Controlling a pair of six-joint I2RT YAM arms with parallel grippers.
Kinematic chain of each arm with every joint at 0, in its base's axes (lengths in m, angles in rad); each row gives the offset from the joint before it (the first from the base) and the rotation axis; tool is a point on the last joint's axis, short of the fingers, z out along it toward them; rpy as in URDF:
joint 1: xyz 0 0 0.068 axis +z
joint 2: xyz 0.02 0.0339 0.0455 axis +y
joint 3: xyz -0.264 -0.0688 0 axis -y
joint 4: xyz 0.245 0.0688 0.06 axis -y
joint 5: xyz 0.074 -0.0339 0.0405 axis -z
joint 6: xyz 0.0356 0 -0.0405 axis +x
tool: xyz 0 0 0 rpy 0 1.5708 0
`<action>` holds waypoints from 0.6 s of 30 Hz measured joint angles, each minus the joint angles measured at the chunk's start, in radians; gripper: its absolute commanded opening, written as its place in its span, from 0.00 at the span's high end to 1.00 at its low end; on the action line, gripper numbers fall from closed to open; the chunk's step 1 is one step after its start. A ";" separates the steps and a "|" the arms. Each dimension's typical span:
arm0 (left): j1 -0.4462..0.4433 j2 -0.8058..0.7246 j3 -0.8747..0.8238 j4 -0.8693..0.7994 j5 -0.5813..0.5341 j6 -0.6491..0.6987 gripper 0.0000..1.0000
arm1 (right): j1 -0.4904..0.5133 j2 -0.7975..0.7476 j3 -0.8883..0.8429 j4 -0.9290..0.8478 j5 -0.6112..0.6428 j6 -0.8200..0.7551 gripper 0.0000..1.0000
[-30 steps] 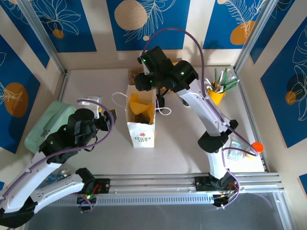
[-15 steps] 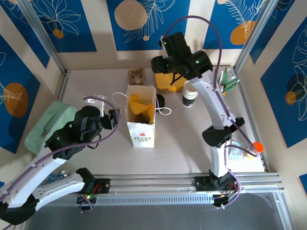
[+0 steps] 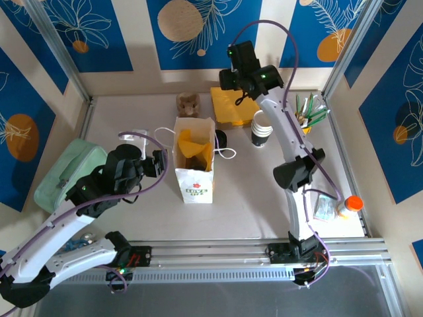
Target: Pack the takeout coffee
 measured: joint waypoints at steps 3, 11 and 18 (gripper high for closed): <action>0.000 0.000 0.000 0.000 0.000 0.000 0.32 | -0.023 0.073 0.006 0.011 -0.005 -0.007 0.32; 0.000 0.000 0.000 -0.005 0.000 0.000 0.32 | -0.075 0.191 0.008 0.047 -0.037 -0.006 0.30; 0.000 0.000 0.000 -0.012 0.001 -0.009 0.32 | -0.099 0.304 0.030 0.091 -0.060 -0.007 0.28</action>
